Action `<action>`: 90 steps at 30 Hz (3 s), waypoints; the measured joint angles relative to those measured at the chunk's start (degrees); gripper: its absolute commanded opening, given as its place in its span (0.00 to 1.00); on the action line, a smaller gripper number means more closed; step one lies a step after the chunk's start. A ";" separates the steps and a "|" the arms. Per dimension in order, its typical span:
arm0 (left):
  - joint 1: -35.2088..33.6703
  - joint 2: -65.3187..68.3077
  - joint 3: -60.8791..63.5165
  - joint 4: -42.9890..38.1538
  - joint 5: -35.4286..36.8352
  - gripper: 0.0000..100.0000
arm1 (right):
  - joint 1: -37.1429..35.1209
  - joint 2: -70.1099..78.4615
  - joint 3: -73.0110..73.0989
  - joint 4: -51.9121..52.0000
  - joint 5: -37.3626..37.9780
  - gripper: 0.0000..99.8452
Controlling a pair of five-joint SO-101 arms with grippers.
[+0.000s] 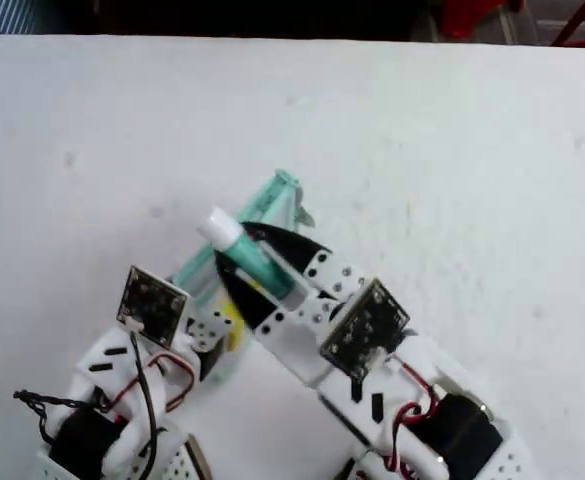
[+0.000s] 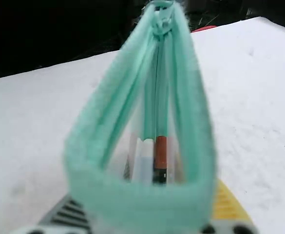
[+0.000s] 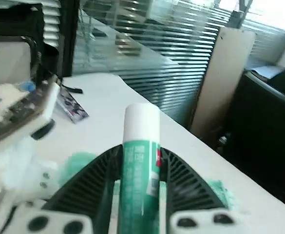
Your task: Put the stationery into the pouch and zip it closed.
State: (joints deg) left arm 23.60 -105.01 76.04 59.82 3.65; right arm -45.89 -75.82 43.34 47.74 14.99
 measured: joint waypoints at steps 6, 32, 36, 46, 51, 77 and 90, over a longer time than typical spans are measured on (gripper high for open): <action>0.00 0.00 0.00 0.00 0.00 0.18 | 24.62 9.23 -0.88 7.91 9.49 0.02; 0.00 0.00 0.00 0.00 0.00 0.18 | 47.47 75.08 -12.75 11.60 26.02 0.27; 0.00 0.00 0.00 0.00 0.00 0.18 | 47.47 74.73 -12.84 13.54 28.75 0.18; 0.00 0.00 0.00 0.00 0.00 0.18 | 47.12 70.95 -12.84 15.74 29.71 0.20; 0.00 0.00 0.00 0.00 0.00 0.18 | 45.27 70.95 -12.84 15.74 29.89 0.20; 0.00 0.00 0.00 0.00 0.00 0.18 | 48.35 84.40 -18.29 10.73 29.89 0.03; 0.00 0.00 0.00 0.00 0.00 0.18 | 48.26 71.30 -26.73 21.19 29.89 0.02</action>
State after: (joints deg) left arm 23.60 -105.01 76.04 59.82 3.65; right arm 2.37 -4.53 16.62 68.92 44.88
